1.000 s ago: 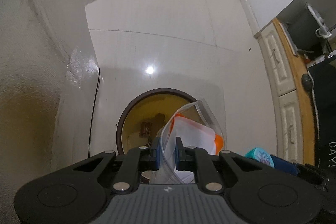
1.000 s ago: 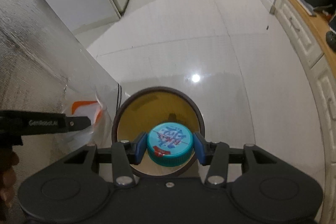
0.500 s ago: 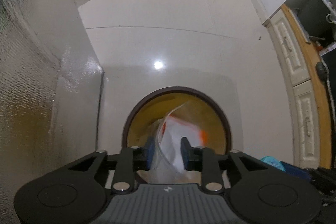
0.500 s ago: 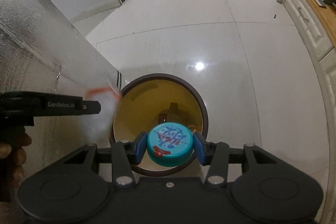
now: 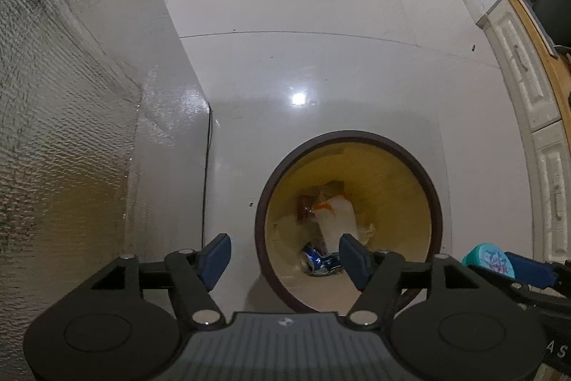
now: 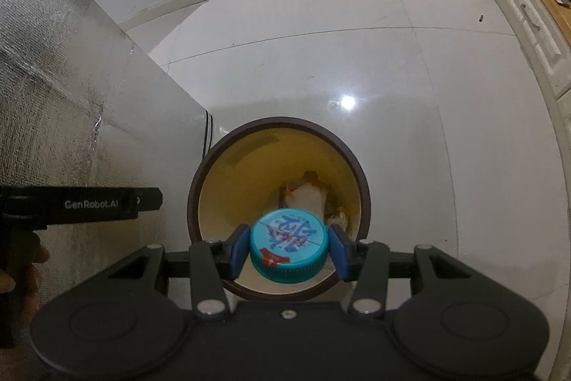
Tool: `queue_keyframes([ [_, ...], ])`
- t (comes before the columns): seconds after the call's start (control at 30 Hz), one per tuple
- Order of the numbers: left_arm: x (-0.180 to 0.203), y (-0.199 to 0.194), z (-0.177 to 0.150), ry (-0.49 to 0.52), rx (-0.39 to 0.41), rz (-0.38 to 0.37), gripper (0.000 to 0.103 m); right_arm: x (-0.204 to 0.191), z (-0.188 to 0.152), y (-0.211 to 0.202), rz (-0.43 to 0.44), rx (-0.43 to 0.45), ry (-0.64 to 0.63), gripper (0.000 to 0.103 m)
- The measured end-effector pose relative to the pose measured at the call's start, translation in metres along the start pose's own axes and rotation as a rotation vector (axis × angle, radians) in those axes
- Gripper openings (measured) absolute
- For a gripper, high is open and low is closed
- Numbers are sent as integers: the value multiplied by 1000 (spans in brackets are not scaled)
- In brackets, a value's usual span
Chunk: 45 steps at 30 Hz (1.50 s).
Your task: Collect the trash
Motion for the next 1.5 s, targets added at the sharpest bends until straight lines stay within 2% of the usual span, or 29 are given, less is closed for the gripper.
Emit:
queue_keyframes([
  [0.13,-4,0,-1,4,-3,17,79,-1,0,2,15,-1,6,49],
  [0.23,-7,-1,-1,3,-3,27,84,-5,0,4,58,13,17,50],
  [0.3,-10,-2,0,-1,-2,33,86,-9,1,4,80,20,11,54],
  [0.37,-13,-3,0,-6,0,39,88,-12,0,5,73,23,-3,65],
  [0.5,-14,-3,-2,0,-6,39,94,-13,-3,7,31,-4,-33,69],
  [0.63,-12,-4,-4,11,-14,35,97,-10,-7,8,-5,-34,-57,80],
  [0.7,-11,-5,-5,12,-15,31,100,-9,-7,7,-11,-33,-51,81],
  [0.77,-10,-6,-6,16,-16,31,102,-6,-7,6,-14,-30,-42,90],
  [0.97,-13,-8,-8,15,-25,31,103,-2,-8,-1,-21,-14,-26,102],
  [1.5,-14,-11,-15,44,-34,30,103,12,-10,-5,-70,-10,6,103],
])
Point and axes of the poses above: each gripper's, at about its wrist camera, not at the fingertips, and y roughly the way its jaws point, x to its right, z to its top, the point moved 5 cm from there along y, roughly the way its jaws point, and after that the axes turned 4 degrees about -y, right-handed, at the moved point
